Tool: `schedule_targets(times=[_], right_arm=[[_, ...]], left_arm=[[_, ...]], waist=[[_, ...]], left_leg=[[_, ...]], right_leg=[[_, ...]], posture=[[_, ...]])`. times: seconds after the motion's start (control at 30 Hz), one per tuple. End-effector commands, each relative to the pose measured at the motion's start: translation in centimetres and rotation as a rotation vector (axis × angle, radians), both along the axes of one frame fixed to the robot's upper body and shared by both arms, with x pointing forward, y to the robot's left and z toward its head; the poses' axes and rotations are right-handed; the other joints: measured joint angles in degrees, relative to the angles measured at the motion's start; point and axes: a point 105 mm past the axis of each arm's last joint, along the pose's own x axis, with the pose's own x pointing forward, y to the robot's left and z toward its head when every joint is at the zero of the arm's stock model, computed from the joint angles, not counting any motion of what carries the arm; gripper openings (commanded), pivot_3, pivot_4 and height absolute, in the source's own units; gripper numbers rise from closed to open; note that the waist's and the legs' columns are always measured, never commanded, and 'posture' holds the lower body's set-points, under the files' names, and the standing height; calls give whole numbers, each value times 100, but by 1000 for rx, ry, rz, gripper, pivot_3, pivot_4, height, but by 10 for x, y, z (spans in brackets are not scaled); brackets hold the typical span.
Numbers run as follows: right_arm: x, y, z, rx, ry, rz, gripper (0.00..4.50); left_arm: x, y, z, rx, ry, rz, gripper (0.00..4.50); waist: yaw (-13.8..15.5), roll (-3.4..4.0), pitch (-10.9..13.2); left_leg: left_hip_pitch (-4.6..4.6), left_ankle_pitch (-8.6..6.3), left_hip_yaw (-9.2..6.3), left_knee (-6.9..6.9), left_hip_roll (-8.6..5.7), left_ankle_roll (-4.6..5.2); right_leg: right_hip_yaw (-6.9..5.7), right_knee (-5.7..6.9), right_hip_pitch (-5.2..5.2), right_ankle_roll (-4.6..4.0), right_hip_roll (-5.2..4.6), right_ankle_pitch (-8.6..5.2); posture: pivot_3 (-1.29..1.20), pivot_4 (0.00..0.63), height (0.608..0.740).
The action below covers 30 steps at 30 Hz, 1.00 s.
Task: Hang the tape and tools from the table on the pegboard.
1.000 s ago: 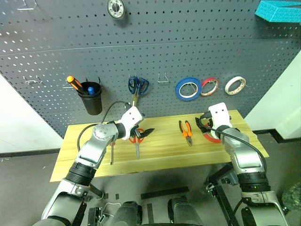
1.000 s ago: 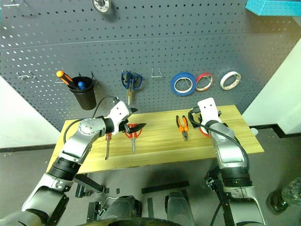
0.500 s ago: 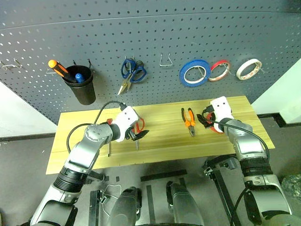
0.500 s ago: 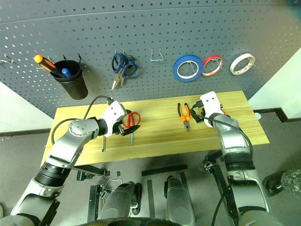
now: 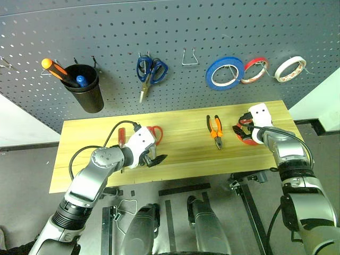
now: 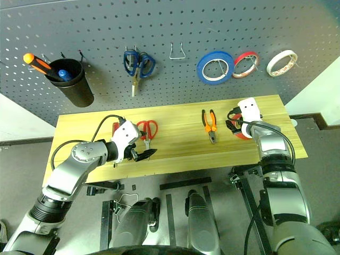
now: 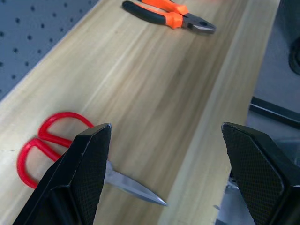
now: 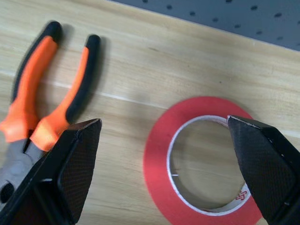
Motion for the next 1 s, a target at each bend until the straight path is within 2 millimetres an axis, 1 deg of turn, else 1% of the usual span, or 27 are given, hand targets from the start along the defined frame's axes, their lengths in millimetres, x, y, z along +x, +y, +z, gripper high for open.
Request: schedule_targets(times=[0.03, 0.47, 0.8, 1.0], right_arm=[[2, -9, 8, -21, -15, 1, 4500], [-1, -7, -7, -22, 54, 52, 4500], [3, -18, -7, -28, 65, 18, 4500], [0, -19, -15, -19, 104, 24, 4500]], left_arm=[[-1, -3, 14, -16, -46, -19, 3916], [-4, -4, 21, -21, -60, -28, 3916], [-11, -5, 21, -19, -48, -33, 3916], [-12, -3, 22, -16, -45, -28, 3916]], waist=[[1, -1, 5], [0, -4, 37], [3, -10, 119], [7, -12, 150]], left_leg=[[-1, 0, 0, 0, 0, 0], [-3, 0, 0, -1, -3, -1], [-7, 0, 0, -2, -4, -1], [-42, 1, 0, 0, -4, -3]], right_leg=[[0, 0, -1, 0, 0, 0], [0, -1, -2, 1, -2, 0], [0, -2, -6, 1, -2, 0], [-1, -1, -43, 1, -3, 1]], posture=[[100, 345, 740], [111, 349, 740], [119, 365, 740], [124, 371, 740]])
